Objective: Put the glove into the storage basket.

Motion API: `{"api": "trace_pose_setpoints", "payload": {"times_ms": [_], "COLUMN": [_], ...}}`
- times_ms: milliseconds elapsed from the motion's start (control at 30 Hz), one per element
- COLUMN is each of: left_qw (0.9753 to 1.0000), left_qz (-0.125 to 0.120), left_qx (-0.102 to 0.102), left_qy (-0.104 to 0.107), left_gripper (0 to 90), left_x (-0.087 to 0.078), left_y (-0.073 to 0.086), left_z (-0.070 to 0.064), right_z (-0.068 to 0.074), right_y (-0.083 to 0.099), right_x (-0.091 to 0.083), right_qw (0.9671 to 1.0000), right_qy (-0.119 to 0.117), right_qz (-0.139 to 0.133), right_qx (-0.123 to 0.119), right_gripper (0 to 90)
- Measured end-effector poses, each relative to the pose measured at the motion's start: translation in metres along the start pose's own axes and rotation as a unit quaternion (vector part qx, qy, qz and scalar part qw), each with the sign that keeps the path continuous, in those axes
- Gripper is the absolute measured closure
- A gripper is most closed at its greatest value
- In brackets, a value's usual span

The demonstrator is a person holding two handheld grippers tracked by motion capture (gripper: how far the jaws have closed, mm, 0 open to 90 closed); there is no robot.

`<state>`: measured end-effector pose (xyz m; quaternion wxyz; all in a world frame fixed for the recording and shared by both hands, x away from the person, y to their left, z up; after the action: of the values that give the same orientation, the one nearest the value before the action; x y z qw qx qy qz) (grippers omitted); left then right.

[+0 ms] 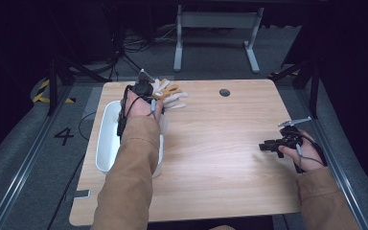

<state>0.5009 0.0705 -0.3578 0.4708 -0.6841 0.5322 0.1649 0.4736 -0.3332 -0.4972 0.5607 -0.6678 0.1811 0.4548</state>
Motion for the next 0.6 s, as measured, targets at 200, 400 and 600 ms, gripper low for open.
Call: {"api": "trace_pose_setpoints", "payload": {"times_ms": [200,400,600], "left_qw": [0.9997,0.9988,0.9973], "left_qz": [-0.01,-0.012,-0.014], "left_qx": [-0.023,-0.045,-0.069], "left_qy": [-0.003,-0.013,-0.023], "left_gripper": [72.1,72.0,72.0], "left_x": [-0.004,-0.009,-0.013], "left_y": [0.0,0.002,0.003], "left_z": [0.007,0.014,0.025], "right_z": [0.0,0.001,0.001], "right_y": [0.001,0.002,0.003], "right_x": [0.001,0.001,0.001], "right_qw": [1.0,1.0,1.0], "right_qy": [-0.001,0.003,0.002], "right_qz": [0.003,0.006,0.009], "right_qx": [0.001,-0.002,-0.003], "right_gripper": [57.9,57.7,57.7]}}
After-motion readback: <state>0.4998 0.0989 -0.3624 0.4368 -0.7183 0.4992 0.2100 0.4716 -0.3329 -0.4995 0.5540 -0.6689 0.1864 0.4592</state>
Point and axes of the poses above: each handheld gripper's, and its own axes: x roughly forward along the jaws, y roughly out of its underside, z roughly to its left, the point moved 9 cm from there along x, roughly forward along the jaws, and after that the axes turned 14 degrees about y, right-handed, at the moved point
